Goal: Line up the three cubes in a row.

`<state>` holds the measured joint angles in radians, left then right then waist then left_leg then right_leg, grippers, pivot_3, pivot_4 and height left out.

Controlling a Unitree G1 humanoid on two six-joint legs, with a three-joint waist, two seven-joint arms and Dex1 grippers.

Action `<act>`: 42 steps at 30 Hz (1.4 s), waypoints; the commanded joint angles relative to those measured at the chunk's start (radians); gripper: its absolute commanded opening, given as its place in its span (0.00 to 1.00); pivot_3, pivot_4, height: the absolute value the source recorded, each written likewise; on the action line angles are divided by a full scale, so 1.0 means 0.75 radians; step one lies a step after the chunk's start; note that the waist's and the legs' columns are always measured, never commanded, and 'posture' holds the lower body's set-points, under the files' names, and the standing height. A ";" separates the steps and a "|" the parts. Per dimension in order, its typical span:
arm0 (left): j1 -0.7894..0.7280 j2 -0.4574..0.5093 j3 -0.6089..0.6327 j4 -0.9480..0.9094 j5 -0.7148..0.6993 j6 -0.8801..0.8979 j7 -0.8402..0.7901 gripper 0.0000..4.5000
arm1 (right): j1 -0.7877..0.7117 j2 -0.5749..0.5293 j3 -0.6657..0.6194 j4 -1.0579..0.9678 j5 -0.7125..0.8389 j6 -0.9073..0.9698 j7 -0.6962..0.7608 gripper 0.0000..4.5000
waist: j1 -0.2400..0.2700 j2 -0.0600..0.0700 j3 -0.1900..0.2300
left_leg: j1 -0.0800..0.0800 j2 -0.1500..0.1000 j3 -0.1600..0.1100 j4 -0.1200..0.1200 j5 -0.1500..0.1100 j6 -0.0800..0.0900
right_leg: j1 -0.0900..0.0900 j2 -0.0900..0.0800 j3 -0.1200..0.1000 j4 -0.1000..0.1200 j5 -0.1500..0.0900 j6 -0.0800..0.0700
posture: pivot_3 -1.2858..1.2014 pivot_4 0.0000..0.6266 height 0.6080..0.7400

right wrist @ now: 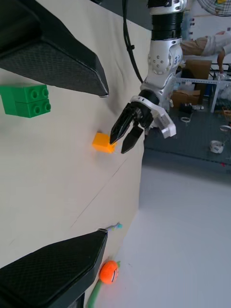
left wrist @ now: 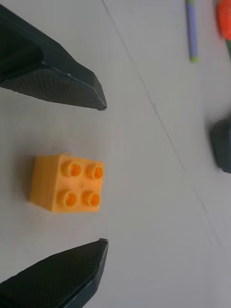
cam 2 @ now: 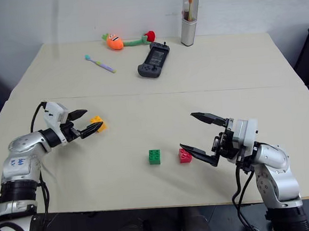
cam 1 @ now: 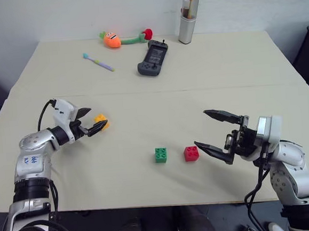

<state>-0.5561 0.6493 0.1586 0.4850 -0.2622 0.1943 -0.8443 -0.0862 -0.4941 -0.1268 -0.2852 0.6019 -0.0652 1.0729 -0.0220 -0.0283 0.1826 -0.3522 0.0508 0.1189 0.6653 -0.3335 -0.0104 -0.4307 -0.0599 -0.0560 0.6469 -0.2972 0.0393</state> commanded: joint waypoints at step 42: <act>0.073 0.029 -0.414 -0.268 0.117 -0.334 -0.714 0.34 | 0.242 -0.162 -0.105 -0.230 0.008 0.022 -0.063 1.00 | -0.003 0.000 0.000 | 0.001 -0.002 0.000 0.004 0.001 0.003 | 0.002 -0.002 0.003 -0.002 0.001 0.002 | 0.52 0.24 1.00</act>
<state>-0.4997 0.6739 -0.1527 0.2877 -0.1767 -0.0451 -1.3863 0.1078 -0.6116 -0.2015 -0.4096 0.6013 -0.0537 1.0422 -0.0243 -0.0284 0.1827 -0.3511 0.0490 0.1186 0.6683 -0.3326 -0.0080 -0.4293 -0.0612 -0.0536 0.6458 -0.2965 0.0407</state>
